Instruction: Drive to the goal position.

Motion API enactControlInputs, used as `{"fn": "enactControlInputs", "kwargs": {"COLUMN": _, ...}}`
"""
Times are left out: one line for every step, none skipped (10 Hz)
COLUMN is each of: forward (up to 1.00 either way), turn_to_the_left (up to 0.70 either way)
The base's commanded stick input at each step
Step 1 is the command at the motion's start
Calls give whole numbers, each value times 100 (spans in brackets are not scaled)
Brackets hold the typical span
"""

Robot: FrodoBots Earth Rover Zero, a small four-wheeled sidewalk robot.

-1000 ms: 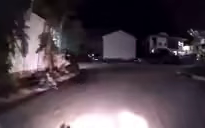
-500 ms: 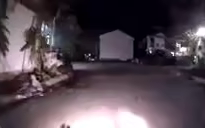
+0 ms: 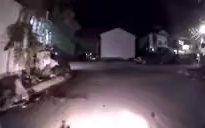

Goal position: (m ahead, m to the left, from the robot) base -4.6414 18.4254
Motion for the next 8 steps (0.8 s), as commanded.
{"fn": "enactControlInputs", "kwargs": {"forward": 100, "turn_to_the_left": 0}}
{"fn": "enactControlInputs", "kwargs": {"forward": 100, "turn_to_the_left": -4}}
{"fn": "enactControlInputs", "kwargs": {"forward": 100, "turn_to_the_left": -24}}
{"fn": "enactControlInputs", "kwargs": {"forward": 100, "turn_to_the_left": -27}}
{"fn": "enactControlInputs", "kwargs": {"forward": 100, "turn_to_the_left": -27}}
{"fn": "enactControlInputs", "kwargs": {"forward": 100, "turn_to_the_left": -14}}
{"fn": "enactControlInputs", "kwargs": {"forward": 100, "turn_to_the_left": 0}}
{"fn": "enactControlInputs", "kwargs": {"forward": 100, "turn_to_the_left": 0}}
